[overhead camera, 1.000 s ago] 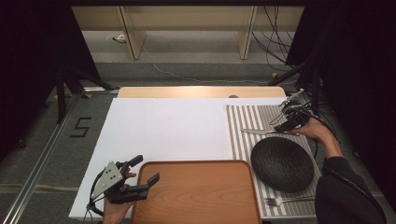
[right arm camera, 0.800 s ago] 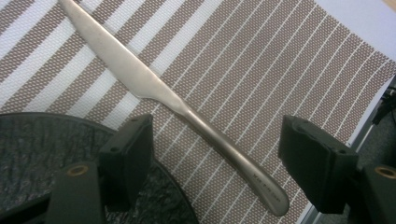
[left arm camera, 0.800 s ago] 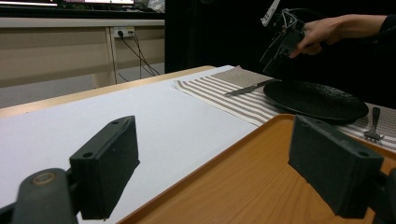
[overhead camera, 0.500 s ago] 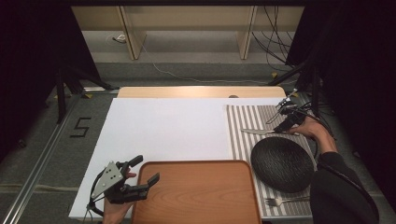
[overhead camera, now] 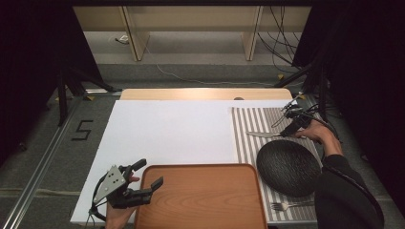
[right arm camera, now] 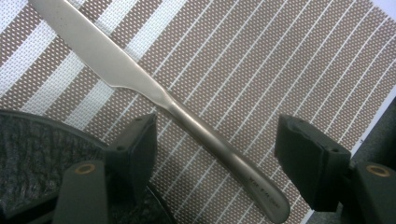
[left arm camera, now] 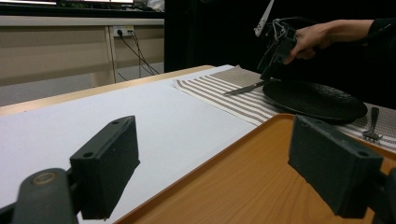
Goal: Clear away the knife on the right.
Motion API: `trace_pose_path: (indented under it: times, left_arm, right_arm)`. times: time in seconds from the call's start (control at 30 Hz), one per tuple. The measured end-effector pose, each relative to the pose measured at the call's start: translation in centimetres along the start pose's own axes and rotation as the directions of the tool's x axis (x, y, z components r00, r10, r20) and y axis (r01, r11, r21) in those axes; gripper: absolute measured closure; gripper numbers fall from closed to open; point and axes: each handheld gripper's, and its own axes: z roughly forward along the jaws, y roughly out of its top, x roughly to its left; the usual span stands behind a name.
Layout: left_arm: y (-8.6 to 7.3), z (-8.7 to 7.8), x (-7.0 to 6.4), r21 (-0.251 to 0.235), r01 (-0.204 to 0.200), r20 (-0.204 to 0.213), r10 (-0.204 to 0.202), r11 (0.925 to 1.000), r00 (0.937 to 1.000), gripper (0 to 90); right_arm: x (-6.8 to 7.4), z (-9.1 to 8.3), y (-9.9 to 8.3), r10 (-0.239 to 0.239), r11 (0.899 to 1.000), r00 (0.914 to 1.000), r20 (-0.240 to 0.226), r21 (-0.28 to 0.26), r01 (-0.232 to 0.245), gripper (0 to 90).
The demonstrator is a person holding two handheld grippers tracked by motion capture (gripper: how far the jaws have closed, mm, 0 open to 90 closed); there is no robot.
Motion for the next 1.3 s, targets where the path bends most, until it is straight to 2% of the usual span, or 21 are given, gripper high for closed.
trace_pose_path:
  times: [0.13,0.37,0.4,1.3]
  left_arm:
    - [0.0,0.0,0.0,0.000,0.000,0.000,0.000,1.0000,1.0000,16.1]
    - [0.0,0.0,0.0,-0.001,0.002,0.000,-0.002,1.0000,1.0000,16.3]
    - [0.0,0.0,0.0,-0.001,0.000,-0.001,0.000,1.0000,1.0000,16.4]
    - [0.0,0.0,0.1,0.002,0.006,-0.007,-0.006,1.0000,1.0000,16.5]
  right_arm:
    - [-0.1,0.2,0.0,-0.009,1.000,1.0000,0.002,0.010,0.009,31.7]
    - [-0.1,0.4,0.0,0.006,1.000,1.0000,0.002,0.011,-0.006,32.2]
    - [-0.1,0.5,0.0,-0.005,1.000,1.0000,0.005,0.014,0.005,32.3]
    - [-0.2,1.2,0.4,-0.030,0.998,0.9995,0.000,0.052,0.030,36.6]
